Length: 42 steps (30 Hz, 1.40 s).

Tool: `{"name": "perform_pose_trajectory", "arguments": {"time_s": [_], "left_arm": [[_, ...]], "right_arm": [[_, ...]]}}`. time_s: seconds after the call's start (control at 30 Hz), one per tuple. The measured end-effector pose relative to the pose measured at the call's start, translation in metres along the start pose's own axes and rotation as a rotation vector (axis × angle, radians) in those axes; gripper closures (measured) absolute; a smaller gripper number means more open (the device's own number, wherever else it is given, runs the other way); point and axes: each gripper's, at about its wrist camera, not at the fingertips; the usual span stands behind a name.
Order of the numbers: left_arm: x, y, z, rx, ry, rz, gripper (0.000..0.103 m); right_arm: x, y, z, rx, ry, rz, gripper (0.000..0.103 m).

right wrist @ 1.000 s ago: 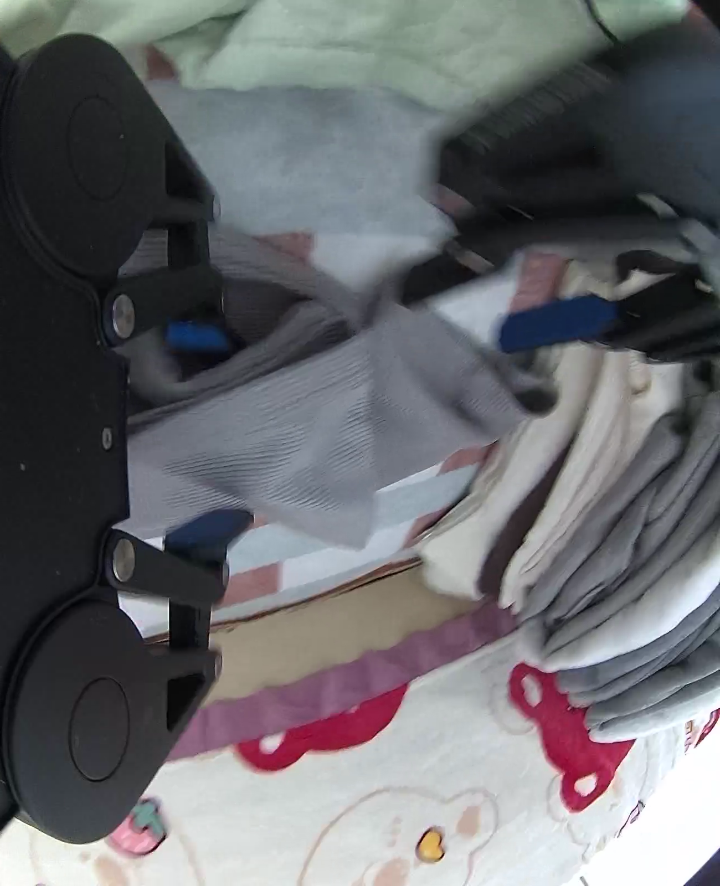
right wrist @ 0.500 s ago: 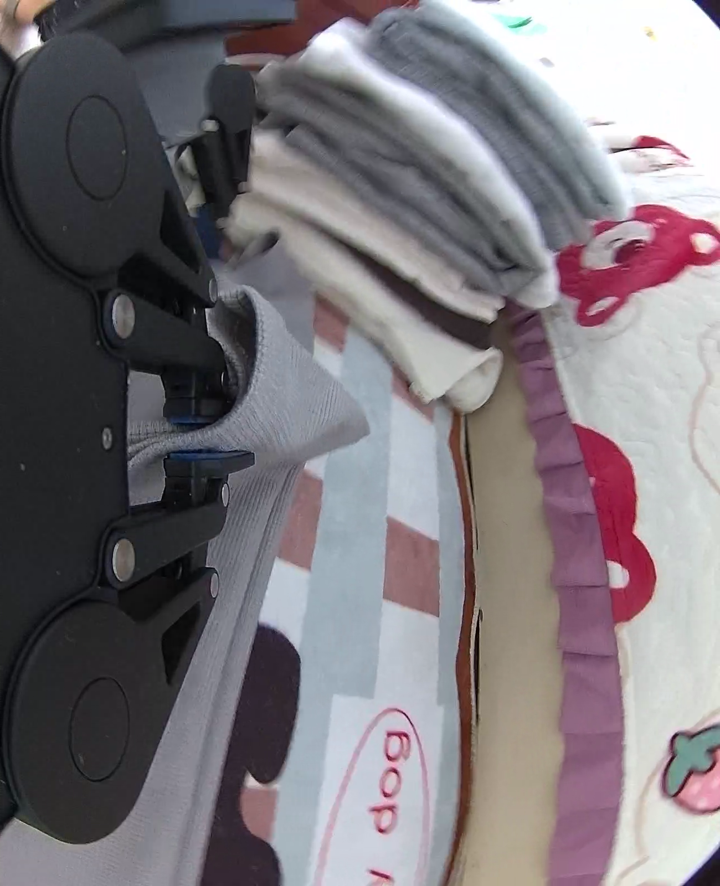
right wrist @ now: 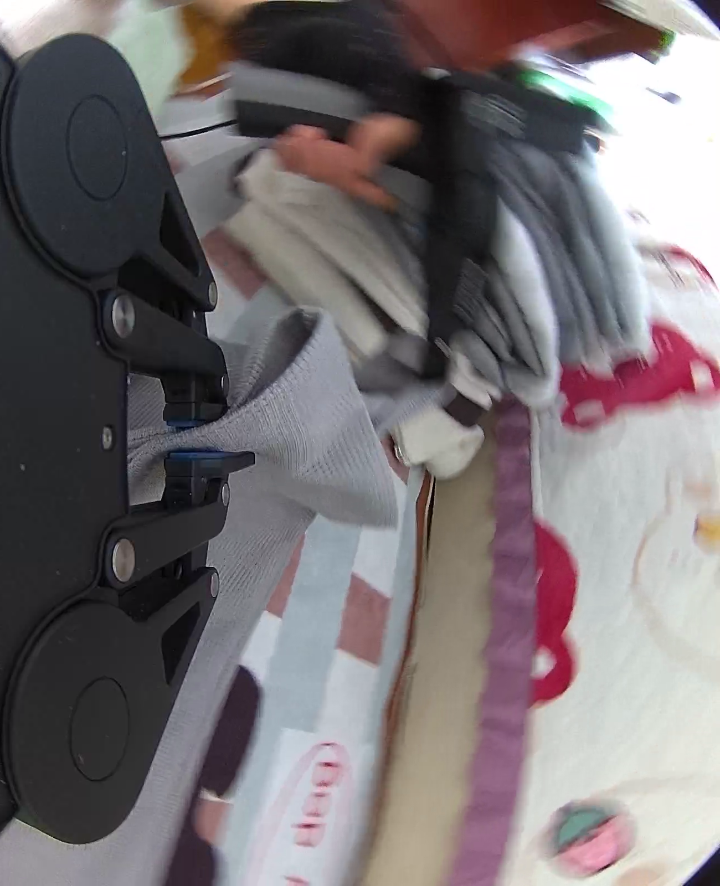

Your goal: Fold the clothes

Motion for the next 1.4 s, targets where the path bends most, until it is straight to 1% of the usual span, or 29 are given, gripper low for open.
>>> {"name": "perform_pose_trajectory", "arguments": {"time_s": [0.03, 0.1, 0.17, 0.2, 0.23, 0.27, 0.3, 0.37, 0.43, 0.47, 0.5, 0.53, 0.6, 0.67, 0.7, 0.77, 0.87, 0.9, 0.97, 1.0, 1.03, 1.07, 1.1, 1.17, 1.2, 1.27, 1.3, 1.33, 1.4], "left_arm": [[-0.002, 0.004, -0.001, 0.001, 0.013, 0.003, 0.091], [-0.001, 0.005, 0.01, -0.024, 0.162, 0.039, 0.087], [0.0, 0.001, 0.022, -0.057, 0.303, 0.088, 0.076], [-0.001, -0.002, 0.026, -0.076, 0.325, 0.118, 0.066], [-0.002, -0.008, 0.026, -0.078, 0.316, 0.148, 0.061], [-0.003, -0.01, 0.022, -0.055, 0.279, 0.148, 0.059], [-0.005, -0.013, 0.018, -0.031, 0.242, 0.147, 0.057], [-0.007, -0.017, 0.01, 0.003, 0.163, 0.136, 0.057], [0.001, -0.02, 0.005, 0.023, 0.13, 0.106, 0.057], [0.007, -0.022, 0.004, 0.015, 0.12, 0.078, 0.057], [0.014, -0.024, 0.003, 0.008, 0.111, 0.049, 0.056], [0.021, -0.025, 0.002, 0.007, 0.098, 0.014, 0.054], [0.034, -0.024, 0.002, 0.004, 0.08, -0.05, 0.053], [0.046, -0.019, 0.002, -0.002, 0.072, -0.109, 0.053], [0.05, -0.013, 0.006, -0.025, 0.111, -0.113, 0.052], [0.058, -0.002, 0.013, -0.071, 0.191, -0.121, 0.052], [0.069, 0.021, 0.027, -0.156, 0.347, -0.131, 0.052], [0.073, 0.029, 0.032, -0.2, 0.417, -0.126, 0.051], [0.081, 0.045, 0.042, -0.267, 0.542, -0.129, 0.05], [0.083, 0.051, 0.045, -0.246, 0.569, -0.141, 0.05], [0.084, 0.055, 0.045, -0.215, 0.568, -0.149, 0.057], [0.084, 0.058, 0.046, -0.186, 0.565, -0.158, 0.068], [0.082, 0.061, 0.047, -0.179, 0.559, -0.162, 0.096], [0.071, 0.056, 0.046, -0.267, 0.548, -0.093, 0.097], [0.061, 0.048, 0.044, -0.326, 0.517, -0.037, 0.097], [0.036, 0.026, 0.031, -0.397, 0.395, 0.072, 0.097], [0.026, 0.015, 0.023, -0.392, 0.331, 0.112, 0.096], [0.02, 0.006, 0.017, -0.364, 0.277, 0.135, 0.095], [0.021, -0.004, 0.014, -0.33, 0.209, 0.169, 0.092]], "right_arm": [[0.001, 0.002, -0.005, 0.008, -0.033, -0.006, 0.094], [0.002, 0.007, -0.015, 0.024, -0.099, -0.017, 0.094], [0.003, 0.012, -0.025, 0.04, -0.164, -0.028, 0.093], [0.004, 0.018, -0.029, 0.04, -0.19, -0.051, 0.092], [0.006, 0.028, -0.032, 0.033, -0.212, -0.091, 0.092], [0.008, 0.036, -0.035, 0.031, -0.235, -0.125, 0.092], [0.01, 0.041, -0.038, 0.034, -0.255, -0.144, 0.089], [0.014, 0.047, -0.044, 0.042, -0.288, -0.165, 0.084], [0.014, 0.042, -0.047, -0.003, -0.295, -0.183, 0.084], [0.014, 0.038, -0.048, -0.034, -0.295, -0.192, 0.083], [0.014, 0.035, -0.048, -0.065, -0.295, -0.201, 0.079], [0.014, 0.029, -0.047, -0.087, -0.285, -0.202, 0.077], [0.013, 0.013, -0.043, -0.117, -0.248, -0.192, 0.066], [0.014, -0.004, -0.038, -0.133, -0.208, -0.176, 0.06], [0.015, -0.015, -0.034, -0.122, -0.181, -0.16, 0.054], [0.018, -0.036, -0.025, -0.097, -0.141, -0.137, 0.051], [0.024, -0.06, -0.005, -0.024, -0.127, -0.143, 0.05], [0.026, -0.067, 0.003, 0.007, -0.112, -0.146, 0.05], [0.031, -0.073, 0.02, 0.053, -0.045, -0.145, 0.05], [0.032, -0.076, 0.03, 0.068, -0.005, -0.141, 0.05], [0.034, -0.079, 0.039, 0.081, 0.03, -0.135, 0.05], [0.036, -0.08, 0.045, 0.091, 0.058, -0.13, 0.05], [0.038, -0.08, 0.05, 0.098, 0.077, -0.128, 0.05], [0.042, -0.079, 0.057, 0.109, 0.101, -0.131, 0.05], [0.043, -0.078, 0.06, 0.115, 0.107, -0.134, 0.05], [0.046, -0.075, 0.061, 0.117, 0.108, -0.147, 0.05], [0.047, -0.073, 0.062, 0.115, 0.11, -0.155, 0.05], [0.049, -0.071, 0.063, 0.112, 0.11, -0.163, 0.05], [0.053, -0.066, 0.061, 0.112, 0.099, -0.182, 0.05]]}}
Point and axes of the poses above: each gripper's, at about its wrist camera, not at the fingertips, and y roughly the way its jaws point, z to its right, x to its underside, and after that the axes turned 2 degrees about -x, right-handed
